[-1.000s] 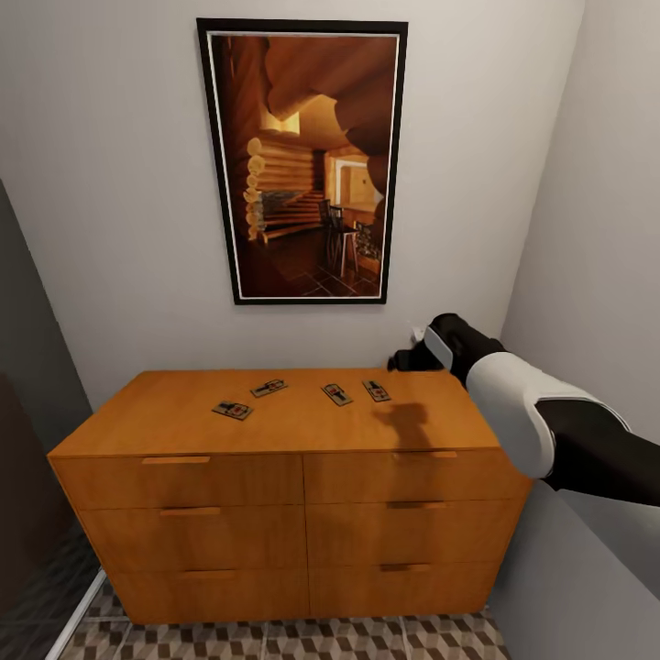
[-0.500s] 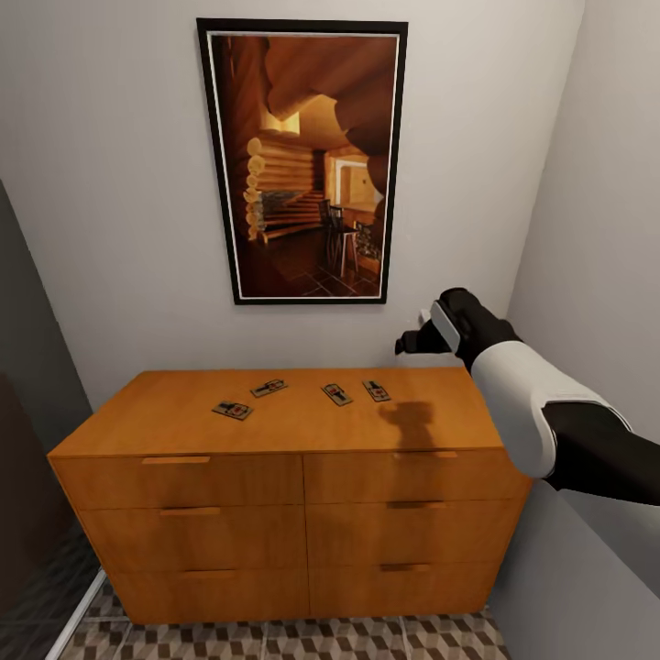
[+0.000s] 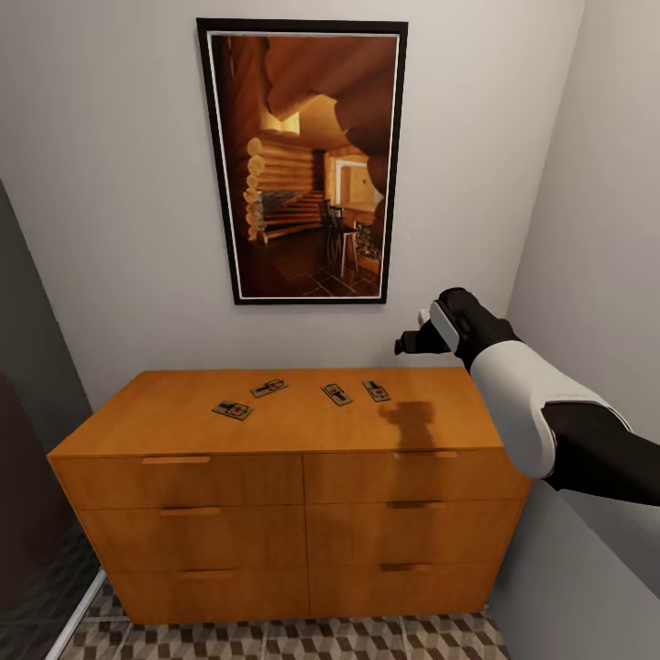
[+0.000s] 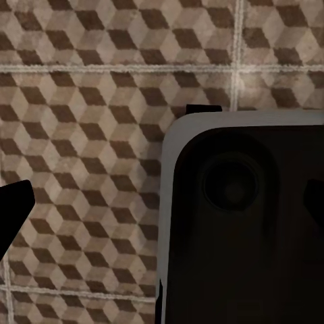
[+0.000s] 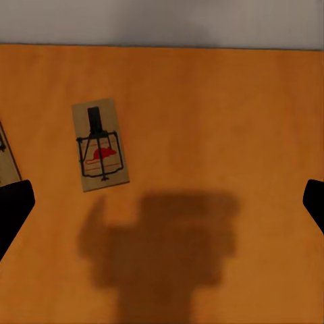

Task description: Take the four mousetraps from the cabinet in the bathroom and place them on the bathroom floor. Make sure all four end up on the same floor surface, and ensure that at least two of them are either under or directly next to the same bathroom sink.

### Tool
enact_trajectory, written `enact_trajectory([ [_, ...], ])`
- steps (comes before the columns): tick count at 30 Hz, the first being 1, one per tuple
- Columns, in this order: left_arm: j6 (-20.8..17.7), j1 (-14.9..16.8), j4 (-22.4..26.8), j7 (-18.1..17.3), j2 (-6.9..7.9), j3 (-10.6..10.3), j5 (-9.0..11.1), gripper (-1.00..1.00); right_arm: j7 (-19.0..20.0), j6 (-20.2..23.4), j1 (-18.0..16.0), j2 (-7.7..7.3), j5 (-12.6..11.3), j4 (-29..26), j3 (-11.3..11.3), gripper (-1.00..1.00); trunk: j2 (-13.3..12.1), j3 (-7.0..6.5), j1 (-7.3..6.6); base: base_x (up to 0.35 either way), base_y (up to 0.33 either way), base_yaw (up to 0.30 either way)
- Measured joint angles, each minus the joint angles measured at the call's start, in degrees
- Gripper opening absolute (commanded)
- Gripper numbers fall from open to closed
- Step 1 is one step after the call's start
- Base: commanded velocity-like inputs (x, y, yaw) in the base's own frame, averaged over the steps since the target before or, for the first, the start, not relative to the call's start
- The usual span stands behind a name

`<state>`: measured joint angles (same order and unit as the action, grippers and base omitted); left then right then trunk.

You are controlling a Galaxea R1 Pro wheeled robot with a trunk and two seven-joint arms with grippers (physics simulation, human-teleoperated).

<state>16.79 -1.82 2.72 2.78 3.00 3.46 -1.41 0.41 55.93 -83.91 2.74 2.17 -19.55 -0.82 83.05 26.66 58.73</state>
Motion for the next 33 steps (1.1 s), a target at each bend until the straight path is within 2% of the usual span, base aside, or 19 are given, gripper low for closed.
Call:
enact_trajectory([
  [9, 0.0, 0.0, 0.0, 0.0, 0.0, 0.0, -0.01, 1.0, -0.01, 0.0, 0.0, 0.15, -0.01, 0.09, 0.17, 1.0, 0.0, 0.0, 0.0, 0.002, 0.003, 0.0],
  [17, 0.01, 0.0, 0.0, 0.02, 0.0, 0.0, -0.02, 1.0, 0.04, -0.05, 0.01, 0.12, -0.03, 0.1, 0.19, 1.0, 0.0, 0.0, -0.01, 0.09, 0.147, 0.0],
  [33, 0.0, 0.0, 0.0, 0.0, 0.0, 0.0, -0.01, 1.0, 0.44, -0.59, 0.0, 0.33, -0.18, 4.78, 0.13, 1.0, 0.0, 0.0, 0.0, 0.015, 0.053, 0.0],
])
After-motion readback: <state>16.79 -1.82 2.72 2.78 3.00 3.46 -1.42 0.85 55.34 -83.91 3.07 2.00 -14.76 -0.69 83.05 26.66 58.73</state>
